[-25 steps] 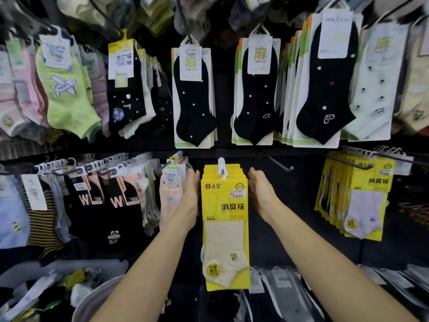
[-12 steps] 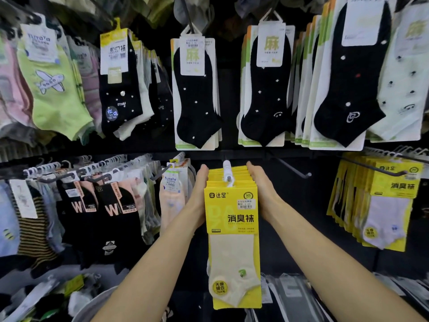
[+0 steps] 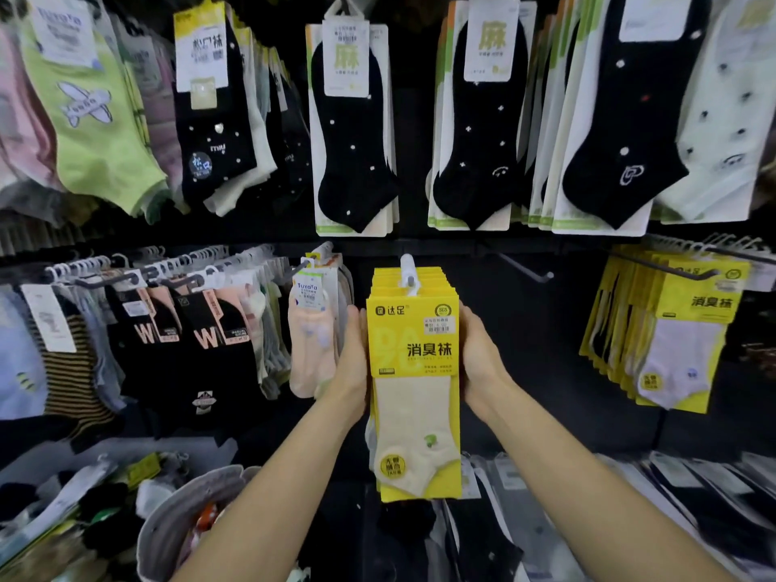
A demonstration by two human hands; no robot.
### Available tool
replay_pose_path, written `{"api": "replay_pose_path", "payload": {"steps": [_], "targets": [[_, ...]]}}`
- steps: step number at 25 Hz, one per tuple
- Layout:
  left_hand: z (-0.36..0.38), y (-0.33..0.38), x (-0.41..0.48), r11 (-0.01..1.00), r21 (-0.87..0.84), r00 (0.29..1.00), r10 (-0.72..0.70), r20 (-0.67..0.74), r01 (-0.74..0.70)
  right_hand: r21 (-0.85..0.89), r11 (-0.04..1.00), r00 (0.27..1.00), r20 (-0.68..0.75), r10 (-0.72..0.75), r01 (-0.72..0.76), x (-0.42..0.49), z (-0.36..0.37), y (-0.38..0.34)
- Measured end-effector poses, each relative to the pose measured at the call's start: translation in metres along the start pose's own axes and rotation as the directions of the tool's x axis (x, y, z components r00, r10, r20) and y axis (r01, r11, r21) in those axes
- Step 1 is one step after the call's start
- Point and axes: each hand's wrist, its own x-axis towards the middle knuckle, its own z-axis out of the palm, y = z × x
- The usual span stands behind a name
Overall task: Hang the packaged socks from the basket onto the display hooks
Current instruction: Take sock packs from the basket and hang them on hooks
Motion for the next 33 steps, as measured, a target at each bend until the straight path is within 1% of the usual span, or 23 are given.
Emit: {"api": "replay_pose_path", "payload": {"steps": [1,2,4,6,7,9,10,11,12,14,15,17,18,20,22,23,25,27,29,30,31,32,33], "targets": [[-0.006,-0.011,-0.006,1.0,0.004,0.999,0.023,-0.04,-0.022,-0.013,1.0,1.0,-0.011,-0.01,0.01,-0.005,-0.005,0.011],[-0.01,-0.022,-0.016,1.0,0.008,0.999,0.021,-0.048,-0.021,-0.049,0.999,1.0,-0.011,-0.02,0.019,-0.014,-0.008,0.023],[-0.011,-0.041,-0.036,1.0,0.004,1.0,-0.009,-0.021,0.009,-0.102,0.995,1.0,0.013,0.006,-0.005,-0.033,-0.004,0.043],[-0.006,-0.047,-0.045,0.99,-0.081,0.992,-0.117,-0.048,0.112,-0.068,0.997,0.999,0.006,0.031,-0.031,-0.042,0.003,0.049],[-0.005,-0.044,-0.047,0.984,-0.101,0.988,-0.148,-0.043,0.143,-0.03,0.999,1.0,-0.009,0.013,-0.013,-0.043,0.004,0.049],[-0.01,-0.043,-0.047,0.985,-0.078,0.981,-0.163,-0.103,0.155,0.02,1.0,0.999,-0.034,-0.001,0.001,-0.048,0.002,0.049],[-0.013,-0.046,-0.049,0.985,-0.047,0.978,-0.17,-0.122,0.165,0.001,1.0,1.0,-0.017,-0.001,0.001,-0.054,0.0,0.052],[-0.016,-0.049,-0.054,0.98,-0.008,0.974,-0.198,-0.113,0.198,-0.042,0.999,1.0,0.014,-0.007,0.008,-0.061,-0.001,0.055],[-0.017,-0.052,-0.06,0.974,0.023,0.97,-0.223,-0.097,0.226,-0.096,0.995,0.999,0.048,-0.024,0.029,-0.066,-0.002,0.06],[-0.016,-0.059,-0.071,0.973,0.042,0.973,-0.224,-0.057,0.227,-0.168,0.98,0.99,0.112,-0.086,0.104,-0.073,-0.004,0.064],[-0.017,-0.06,-0.077,0.975,0.032,0.973,-0.215,-0.079,0.218,-0.191,0.973,0.986,0.13,-0.109,0.133,-0.076,-0.007,0.064],[-0.028,-0.069,-0.093,0.971,0.019,0.949,-0.229,-0.215,0.238,-0.223,0.966,0.987,0.125,-0.104,0.13,-0.085,-0.026,0.074],[-0.037,-0.081,-0.105,0.96,0.061,0.926,-0.246,-0.288,0.274,-0.241,0.965,0.99,0.116,-0.076,0.103,-0.093,-0.039,0.085],[-0.054,-0.127,-0.145,0.883,0.19,0.859,-0.336,-0.386,0.43,-0.334,0.942,0.994,0.093,0.059,-0.025,-0.119,-0.07,0.132],[-0.057,-0.18,-0.195,0.749,0.31,0.794,-0.453,-0.407,0.586,-0.453,0.876,0.975,0.057,0.215,-0.167,-0.151,-0.098,0.189],[-0.053,-0.204,-0.218,0.693,0.374,0.782,-0.486,-0.39,0.617,-0.521,0.827,0.961,0.045,0.272,-0.21,-0.165,-0.11,0.216],[-0.042,-0.251,-0.266,0.614,0.475,0.774,-0.544,-0.324,0.63,-0.661,0.701,0.924,0.031,0.381,-0.267,-0.189,-0.133,0.265],[-0.04,-0.282,-0.307,0.543,0.526,0.736,-0.618,-0.277,0.654,-0.785,0.539,0.879,-0.015,0.478,-0.306,-0.208,-0.155,0.301],[-0.046,-0.308,-0.338,0.485,0.526,0.683,-0.672,-0.286,0.698,-0.886,0.341,0.846,-0.097,0.524,-0.313,-0.227,-0.173,0.33],[-0.049,-0.318,-0.347,0.46,0.538,0.67,-0.68,-0.298,0.706,-0.912,0.268,0.84,-0.131,0.527,-0.311,-0.236,-0.178,0.341],[-0.05,-0.326,-0.353,0.437,0.56,0.663,-0.686,-0.298,0.704,-0.927,0.22,0.841,-0.153,0.519,-0.305,-0.244,-0.18,0.351],[-0.049,-0.335,-0.356,0.427,0.576,0.66,-0.696,-0.282,0.697,-0.934,0.194,0.847,-0.169,0.504,-0.301,-0.25,-0.18,0.359],[-0.044,-0.341,-0.354,0.421,0.595,0.656,-0.712,-0.25,0.684,-0.929,0.193,0.856,-0.19,0.482,-0.315,-0.252,-0.178,0.365]]}}
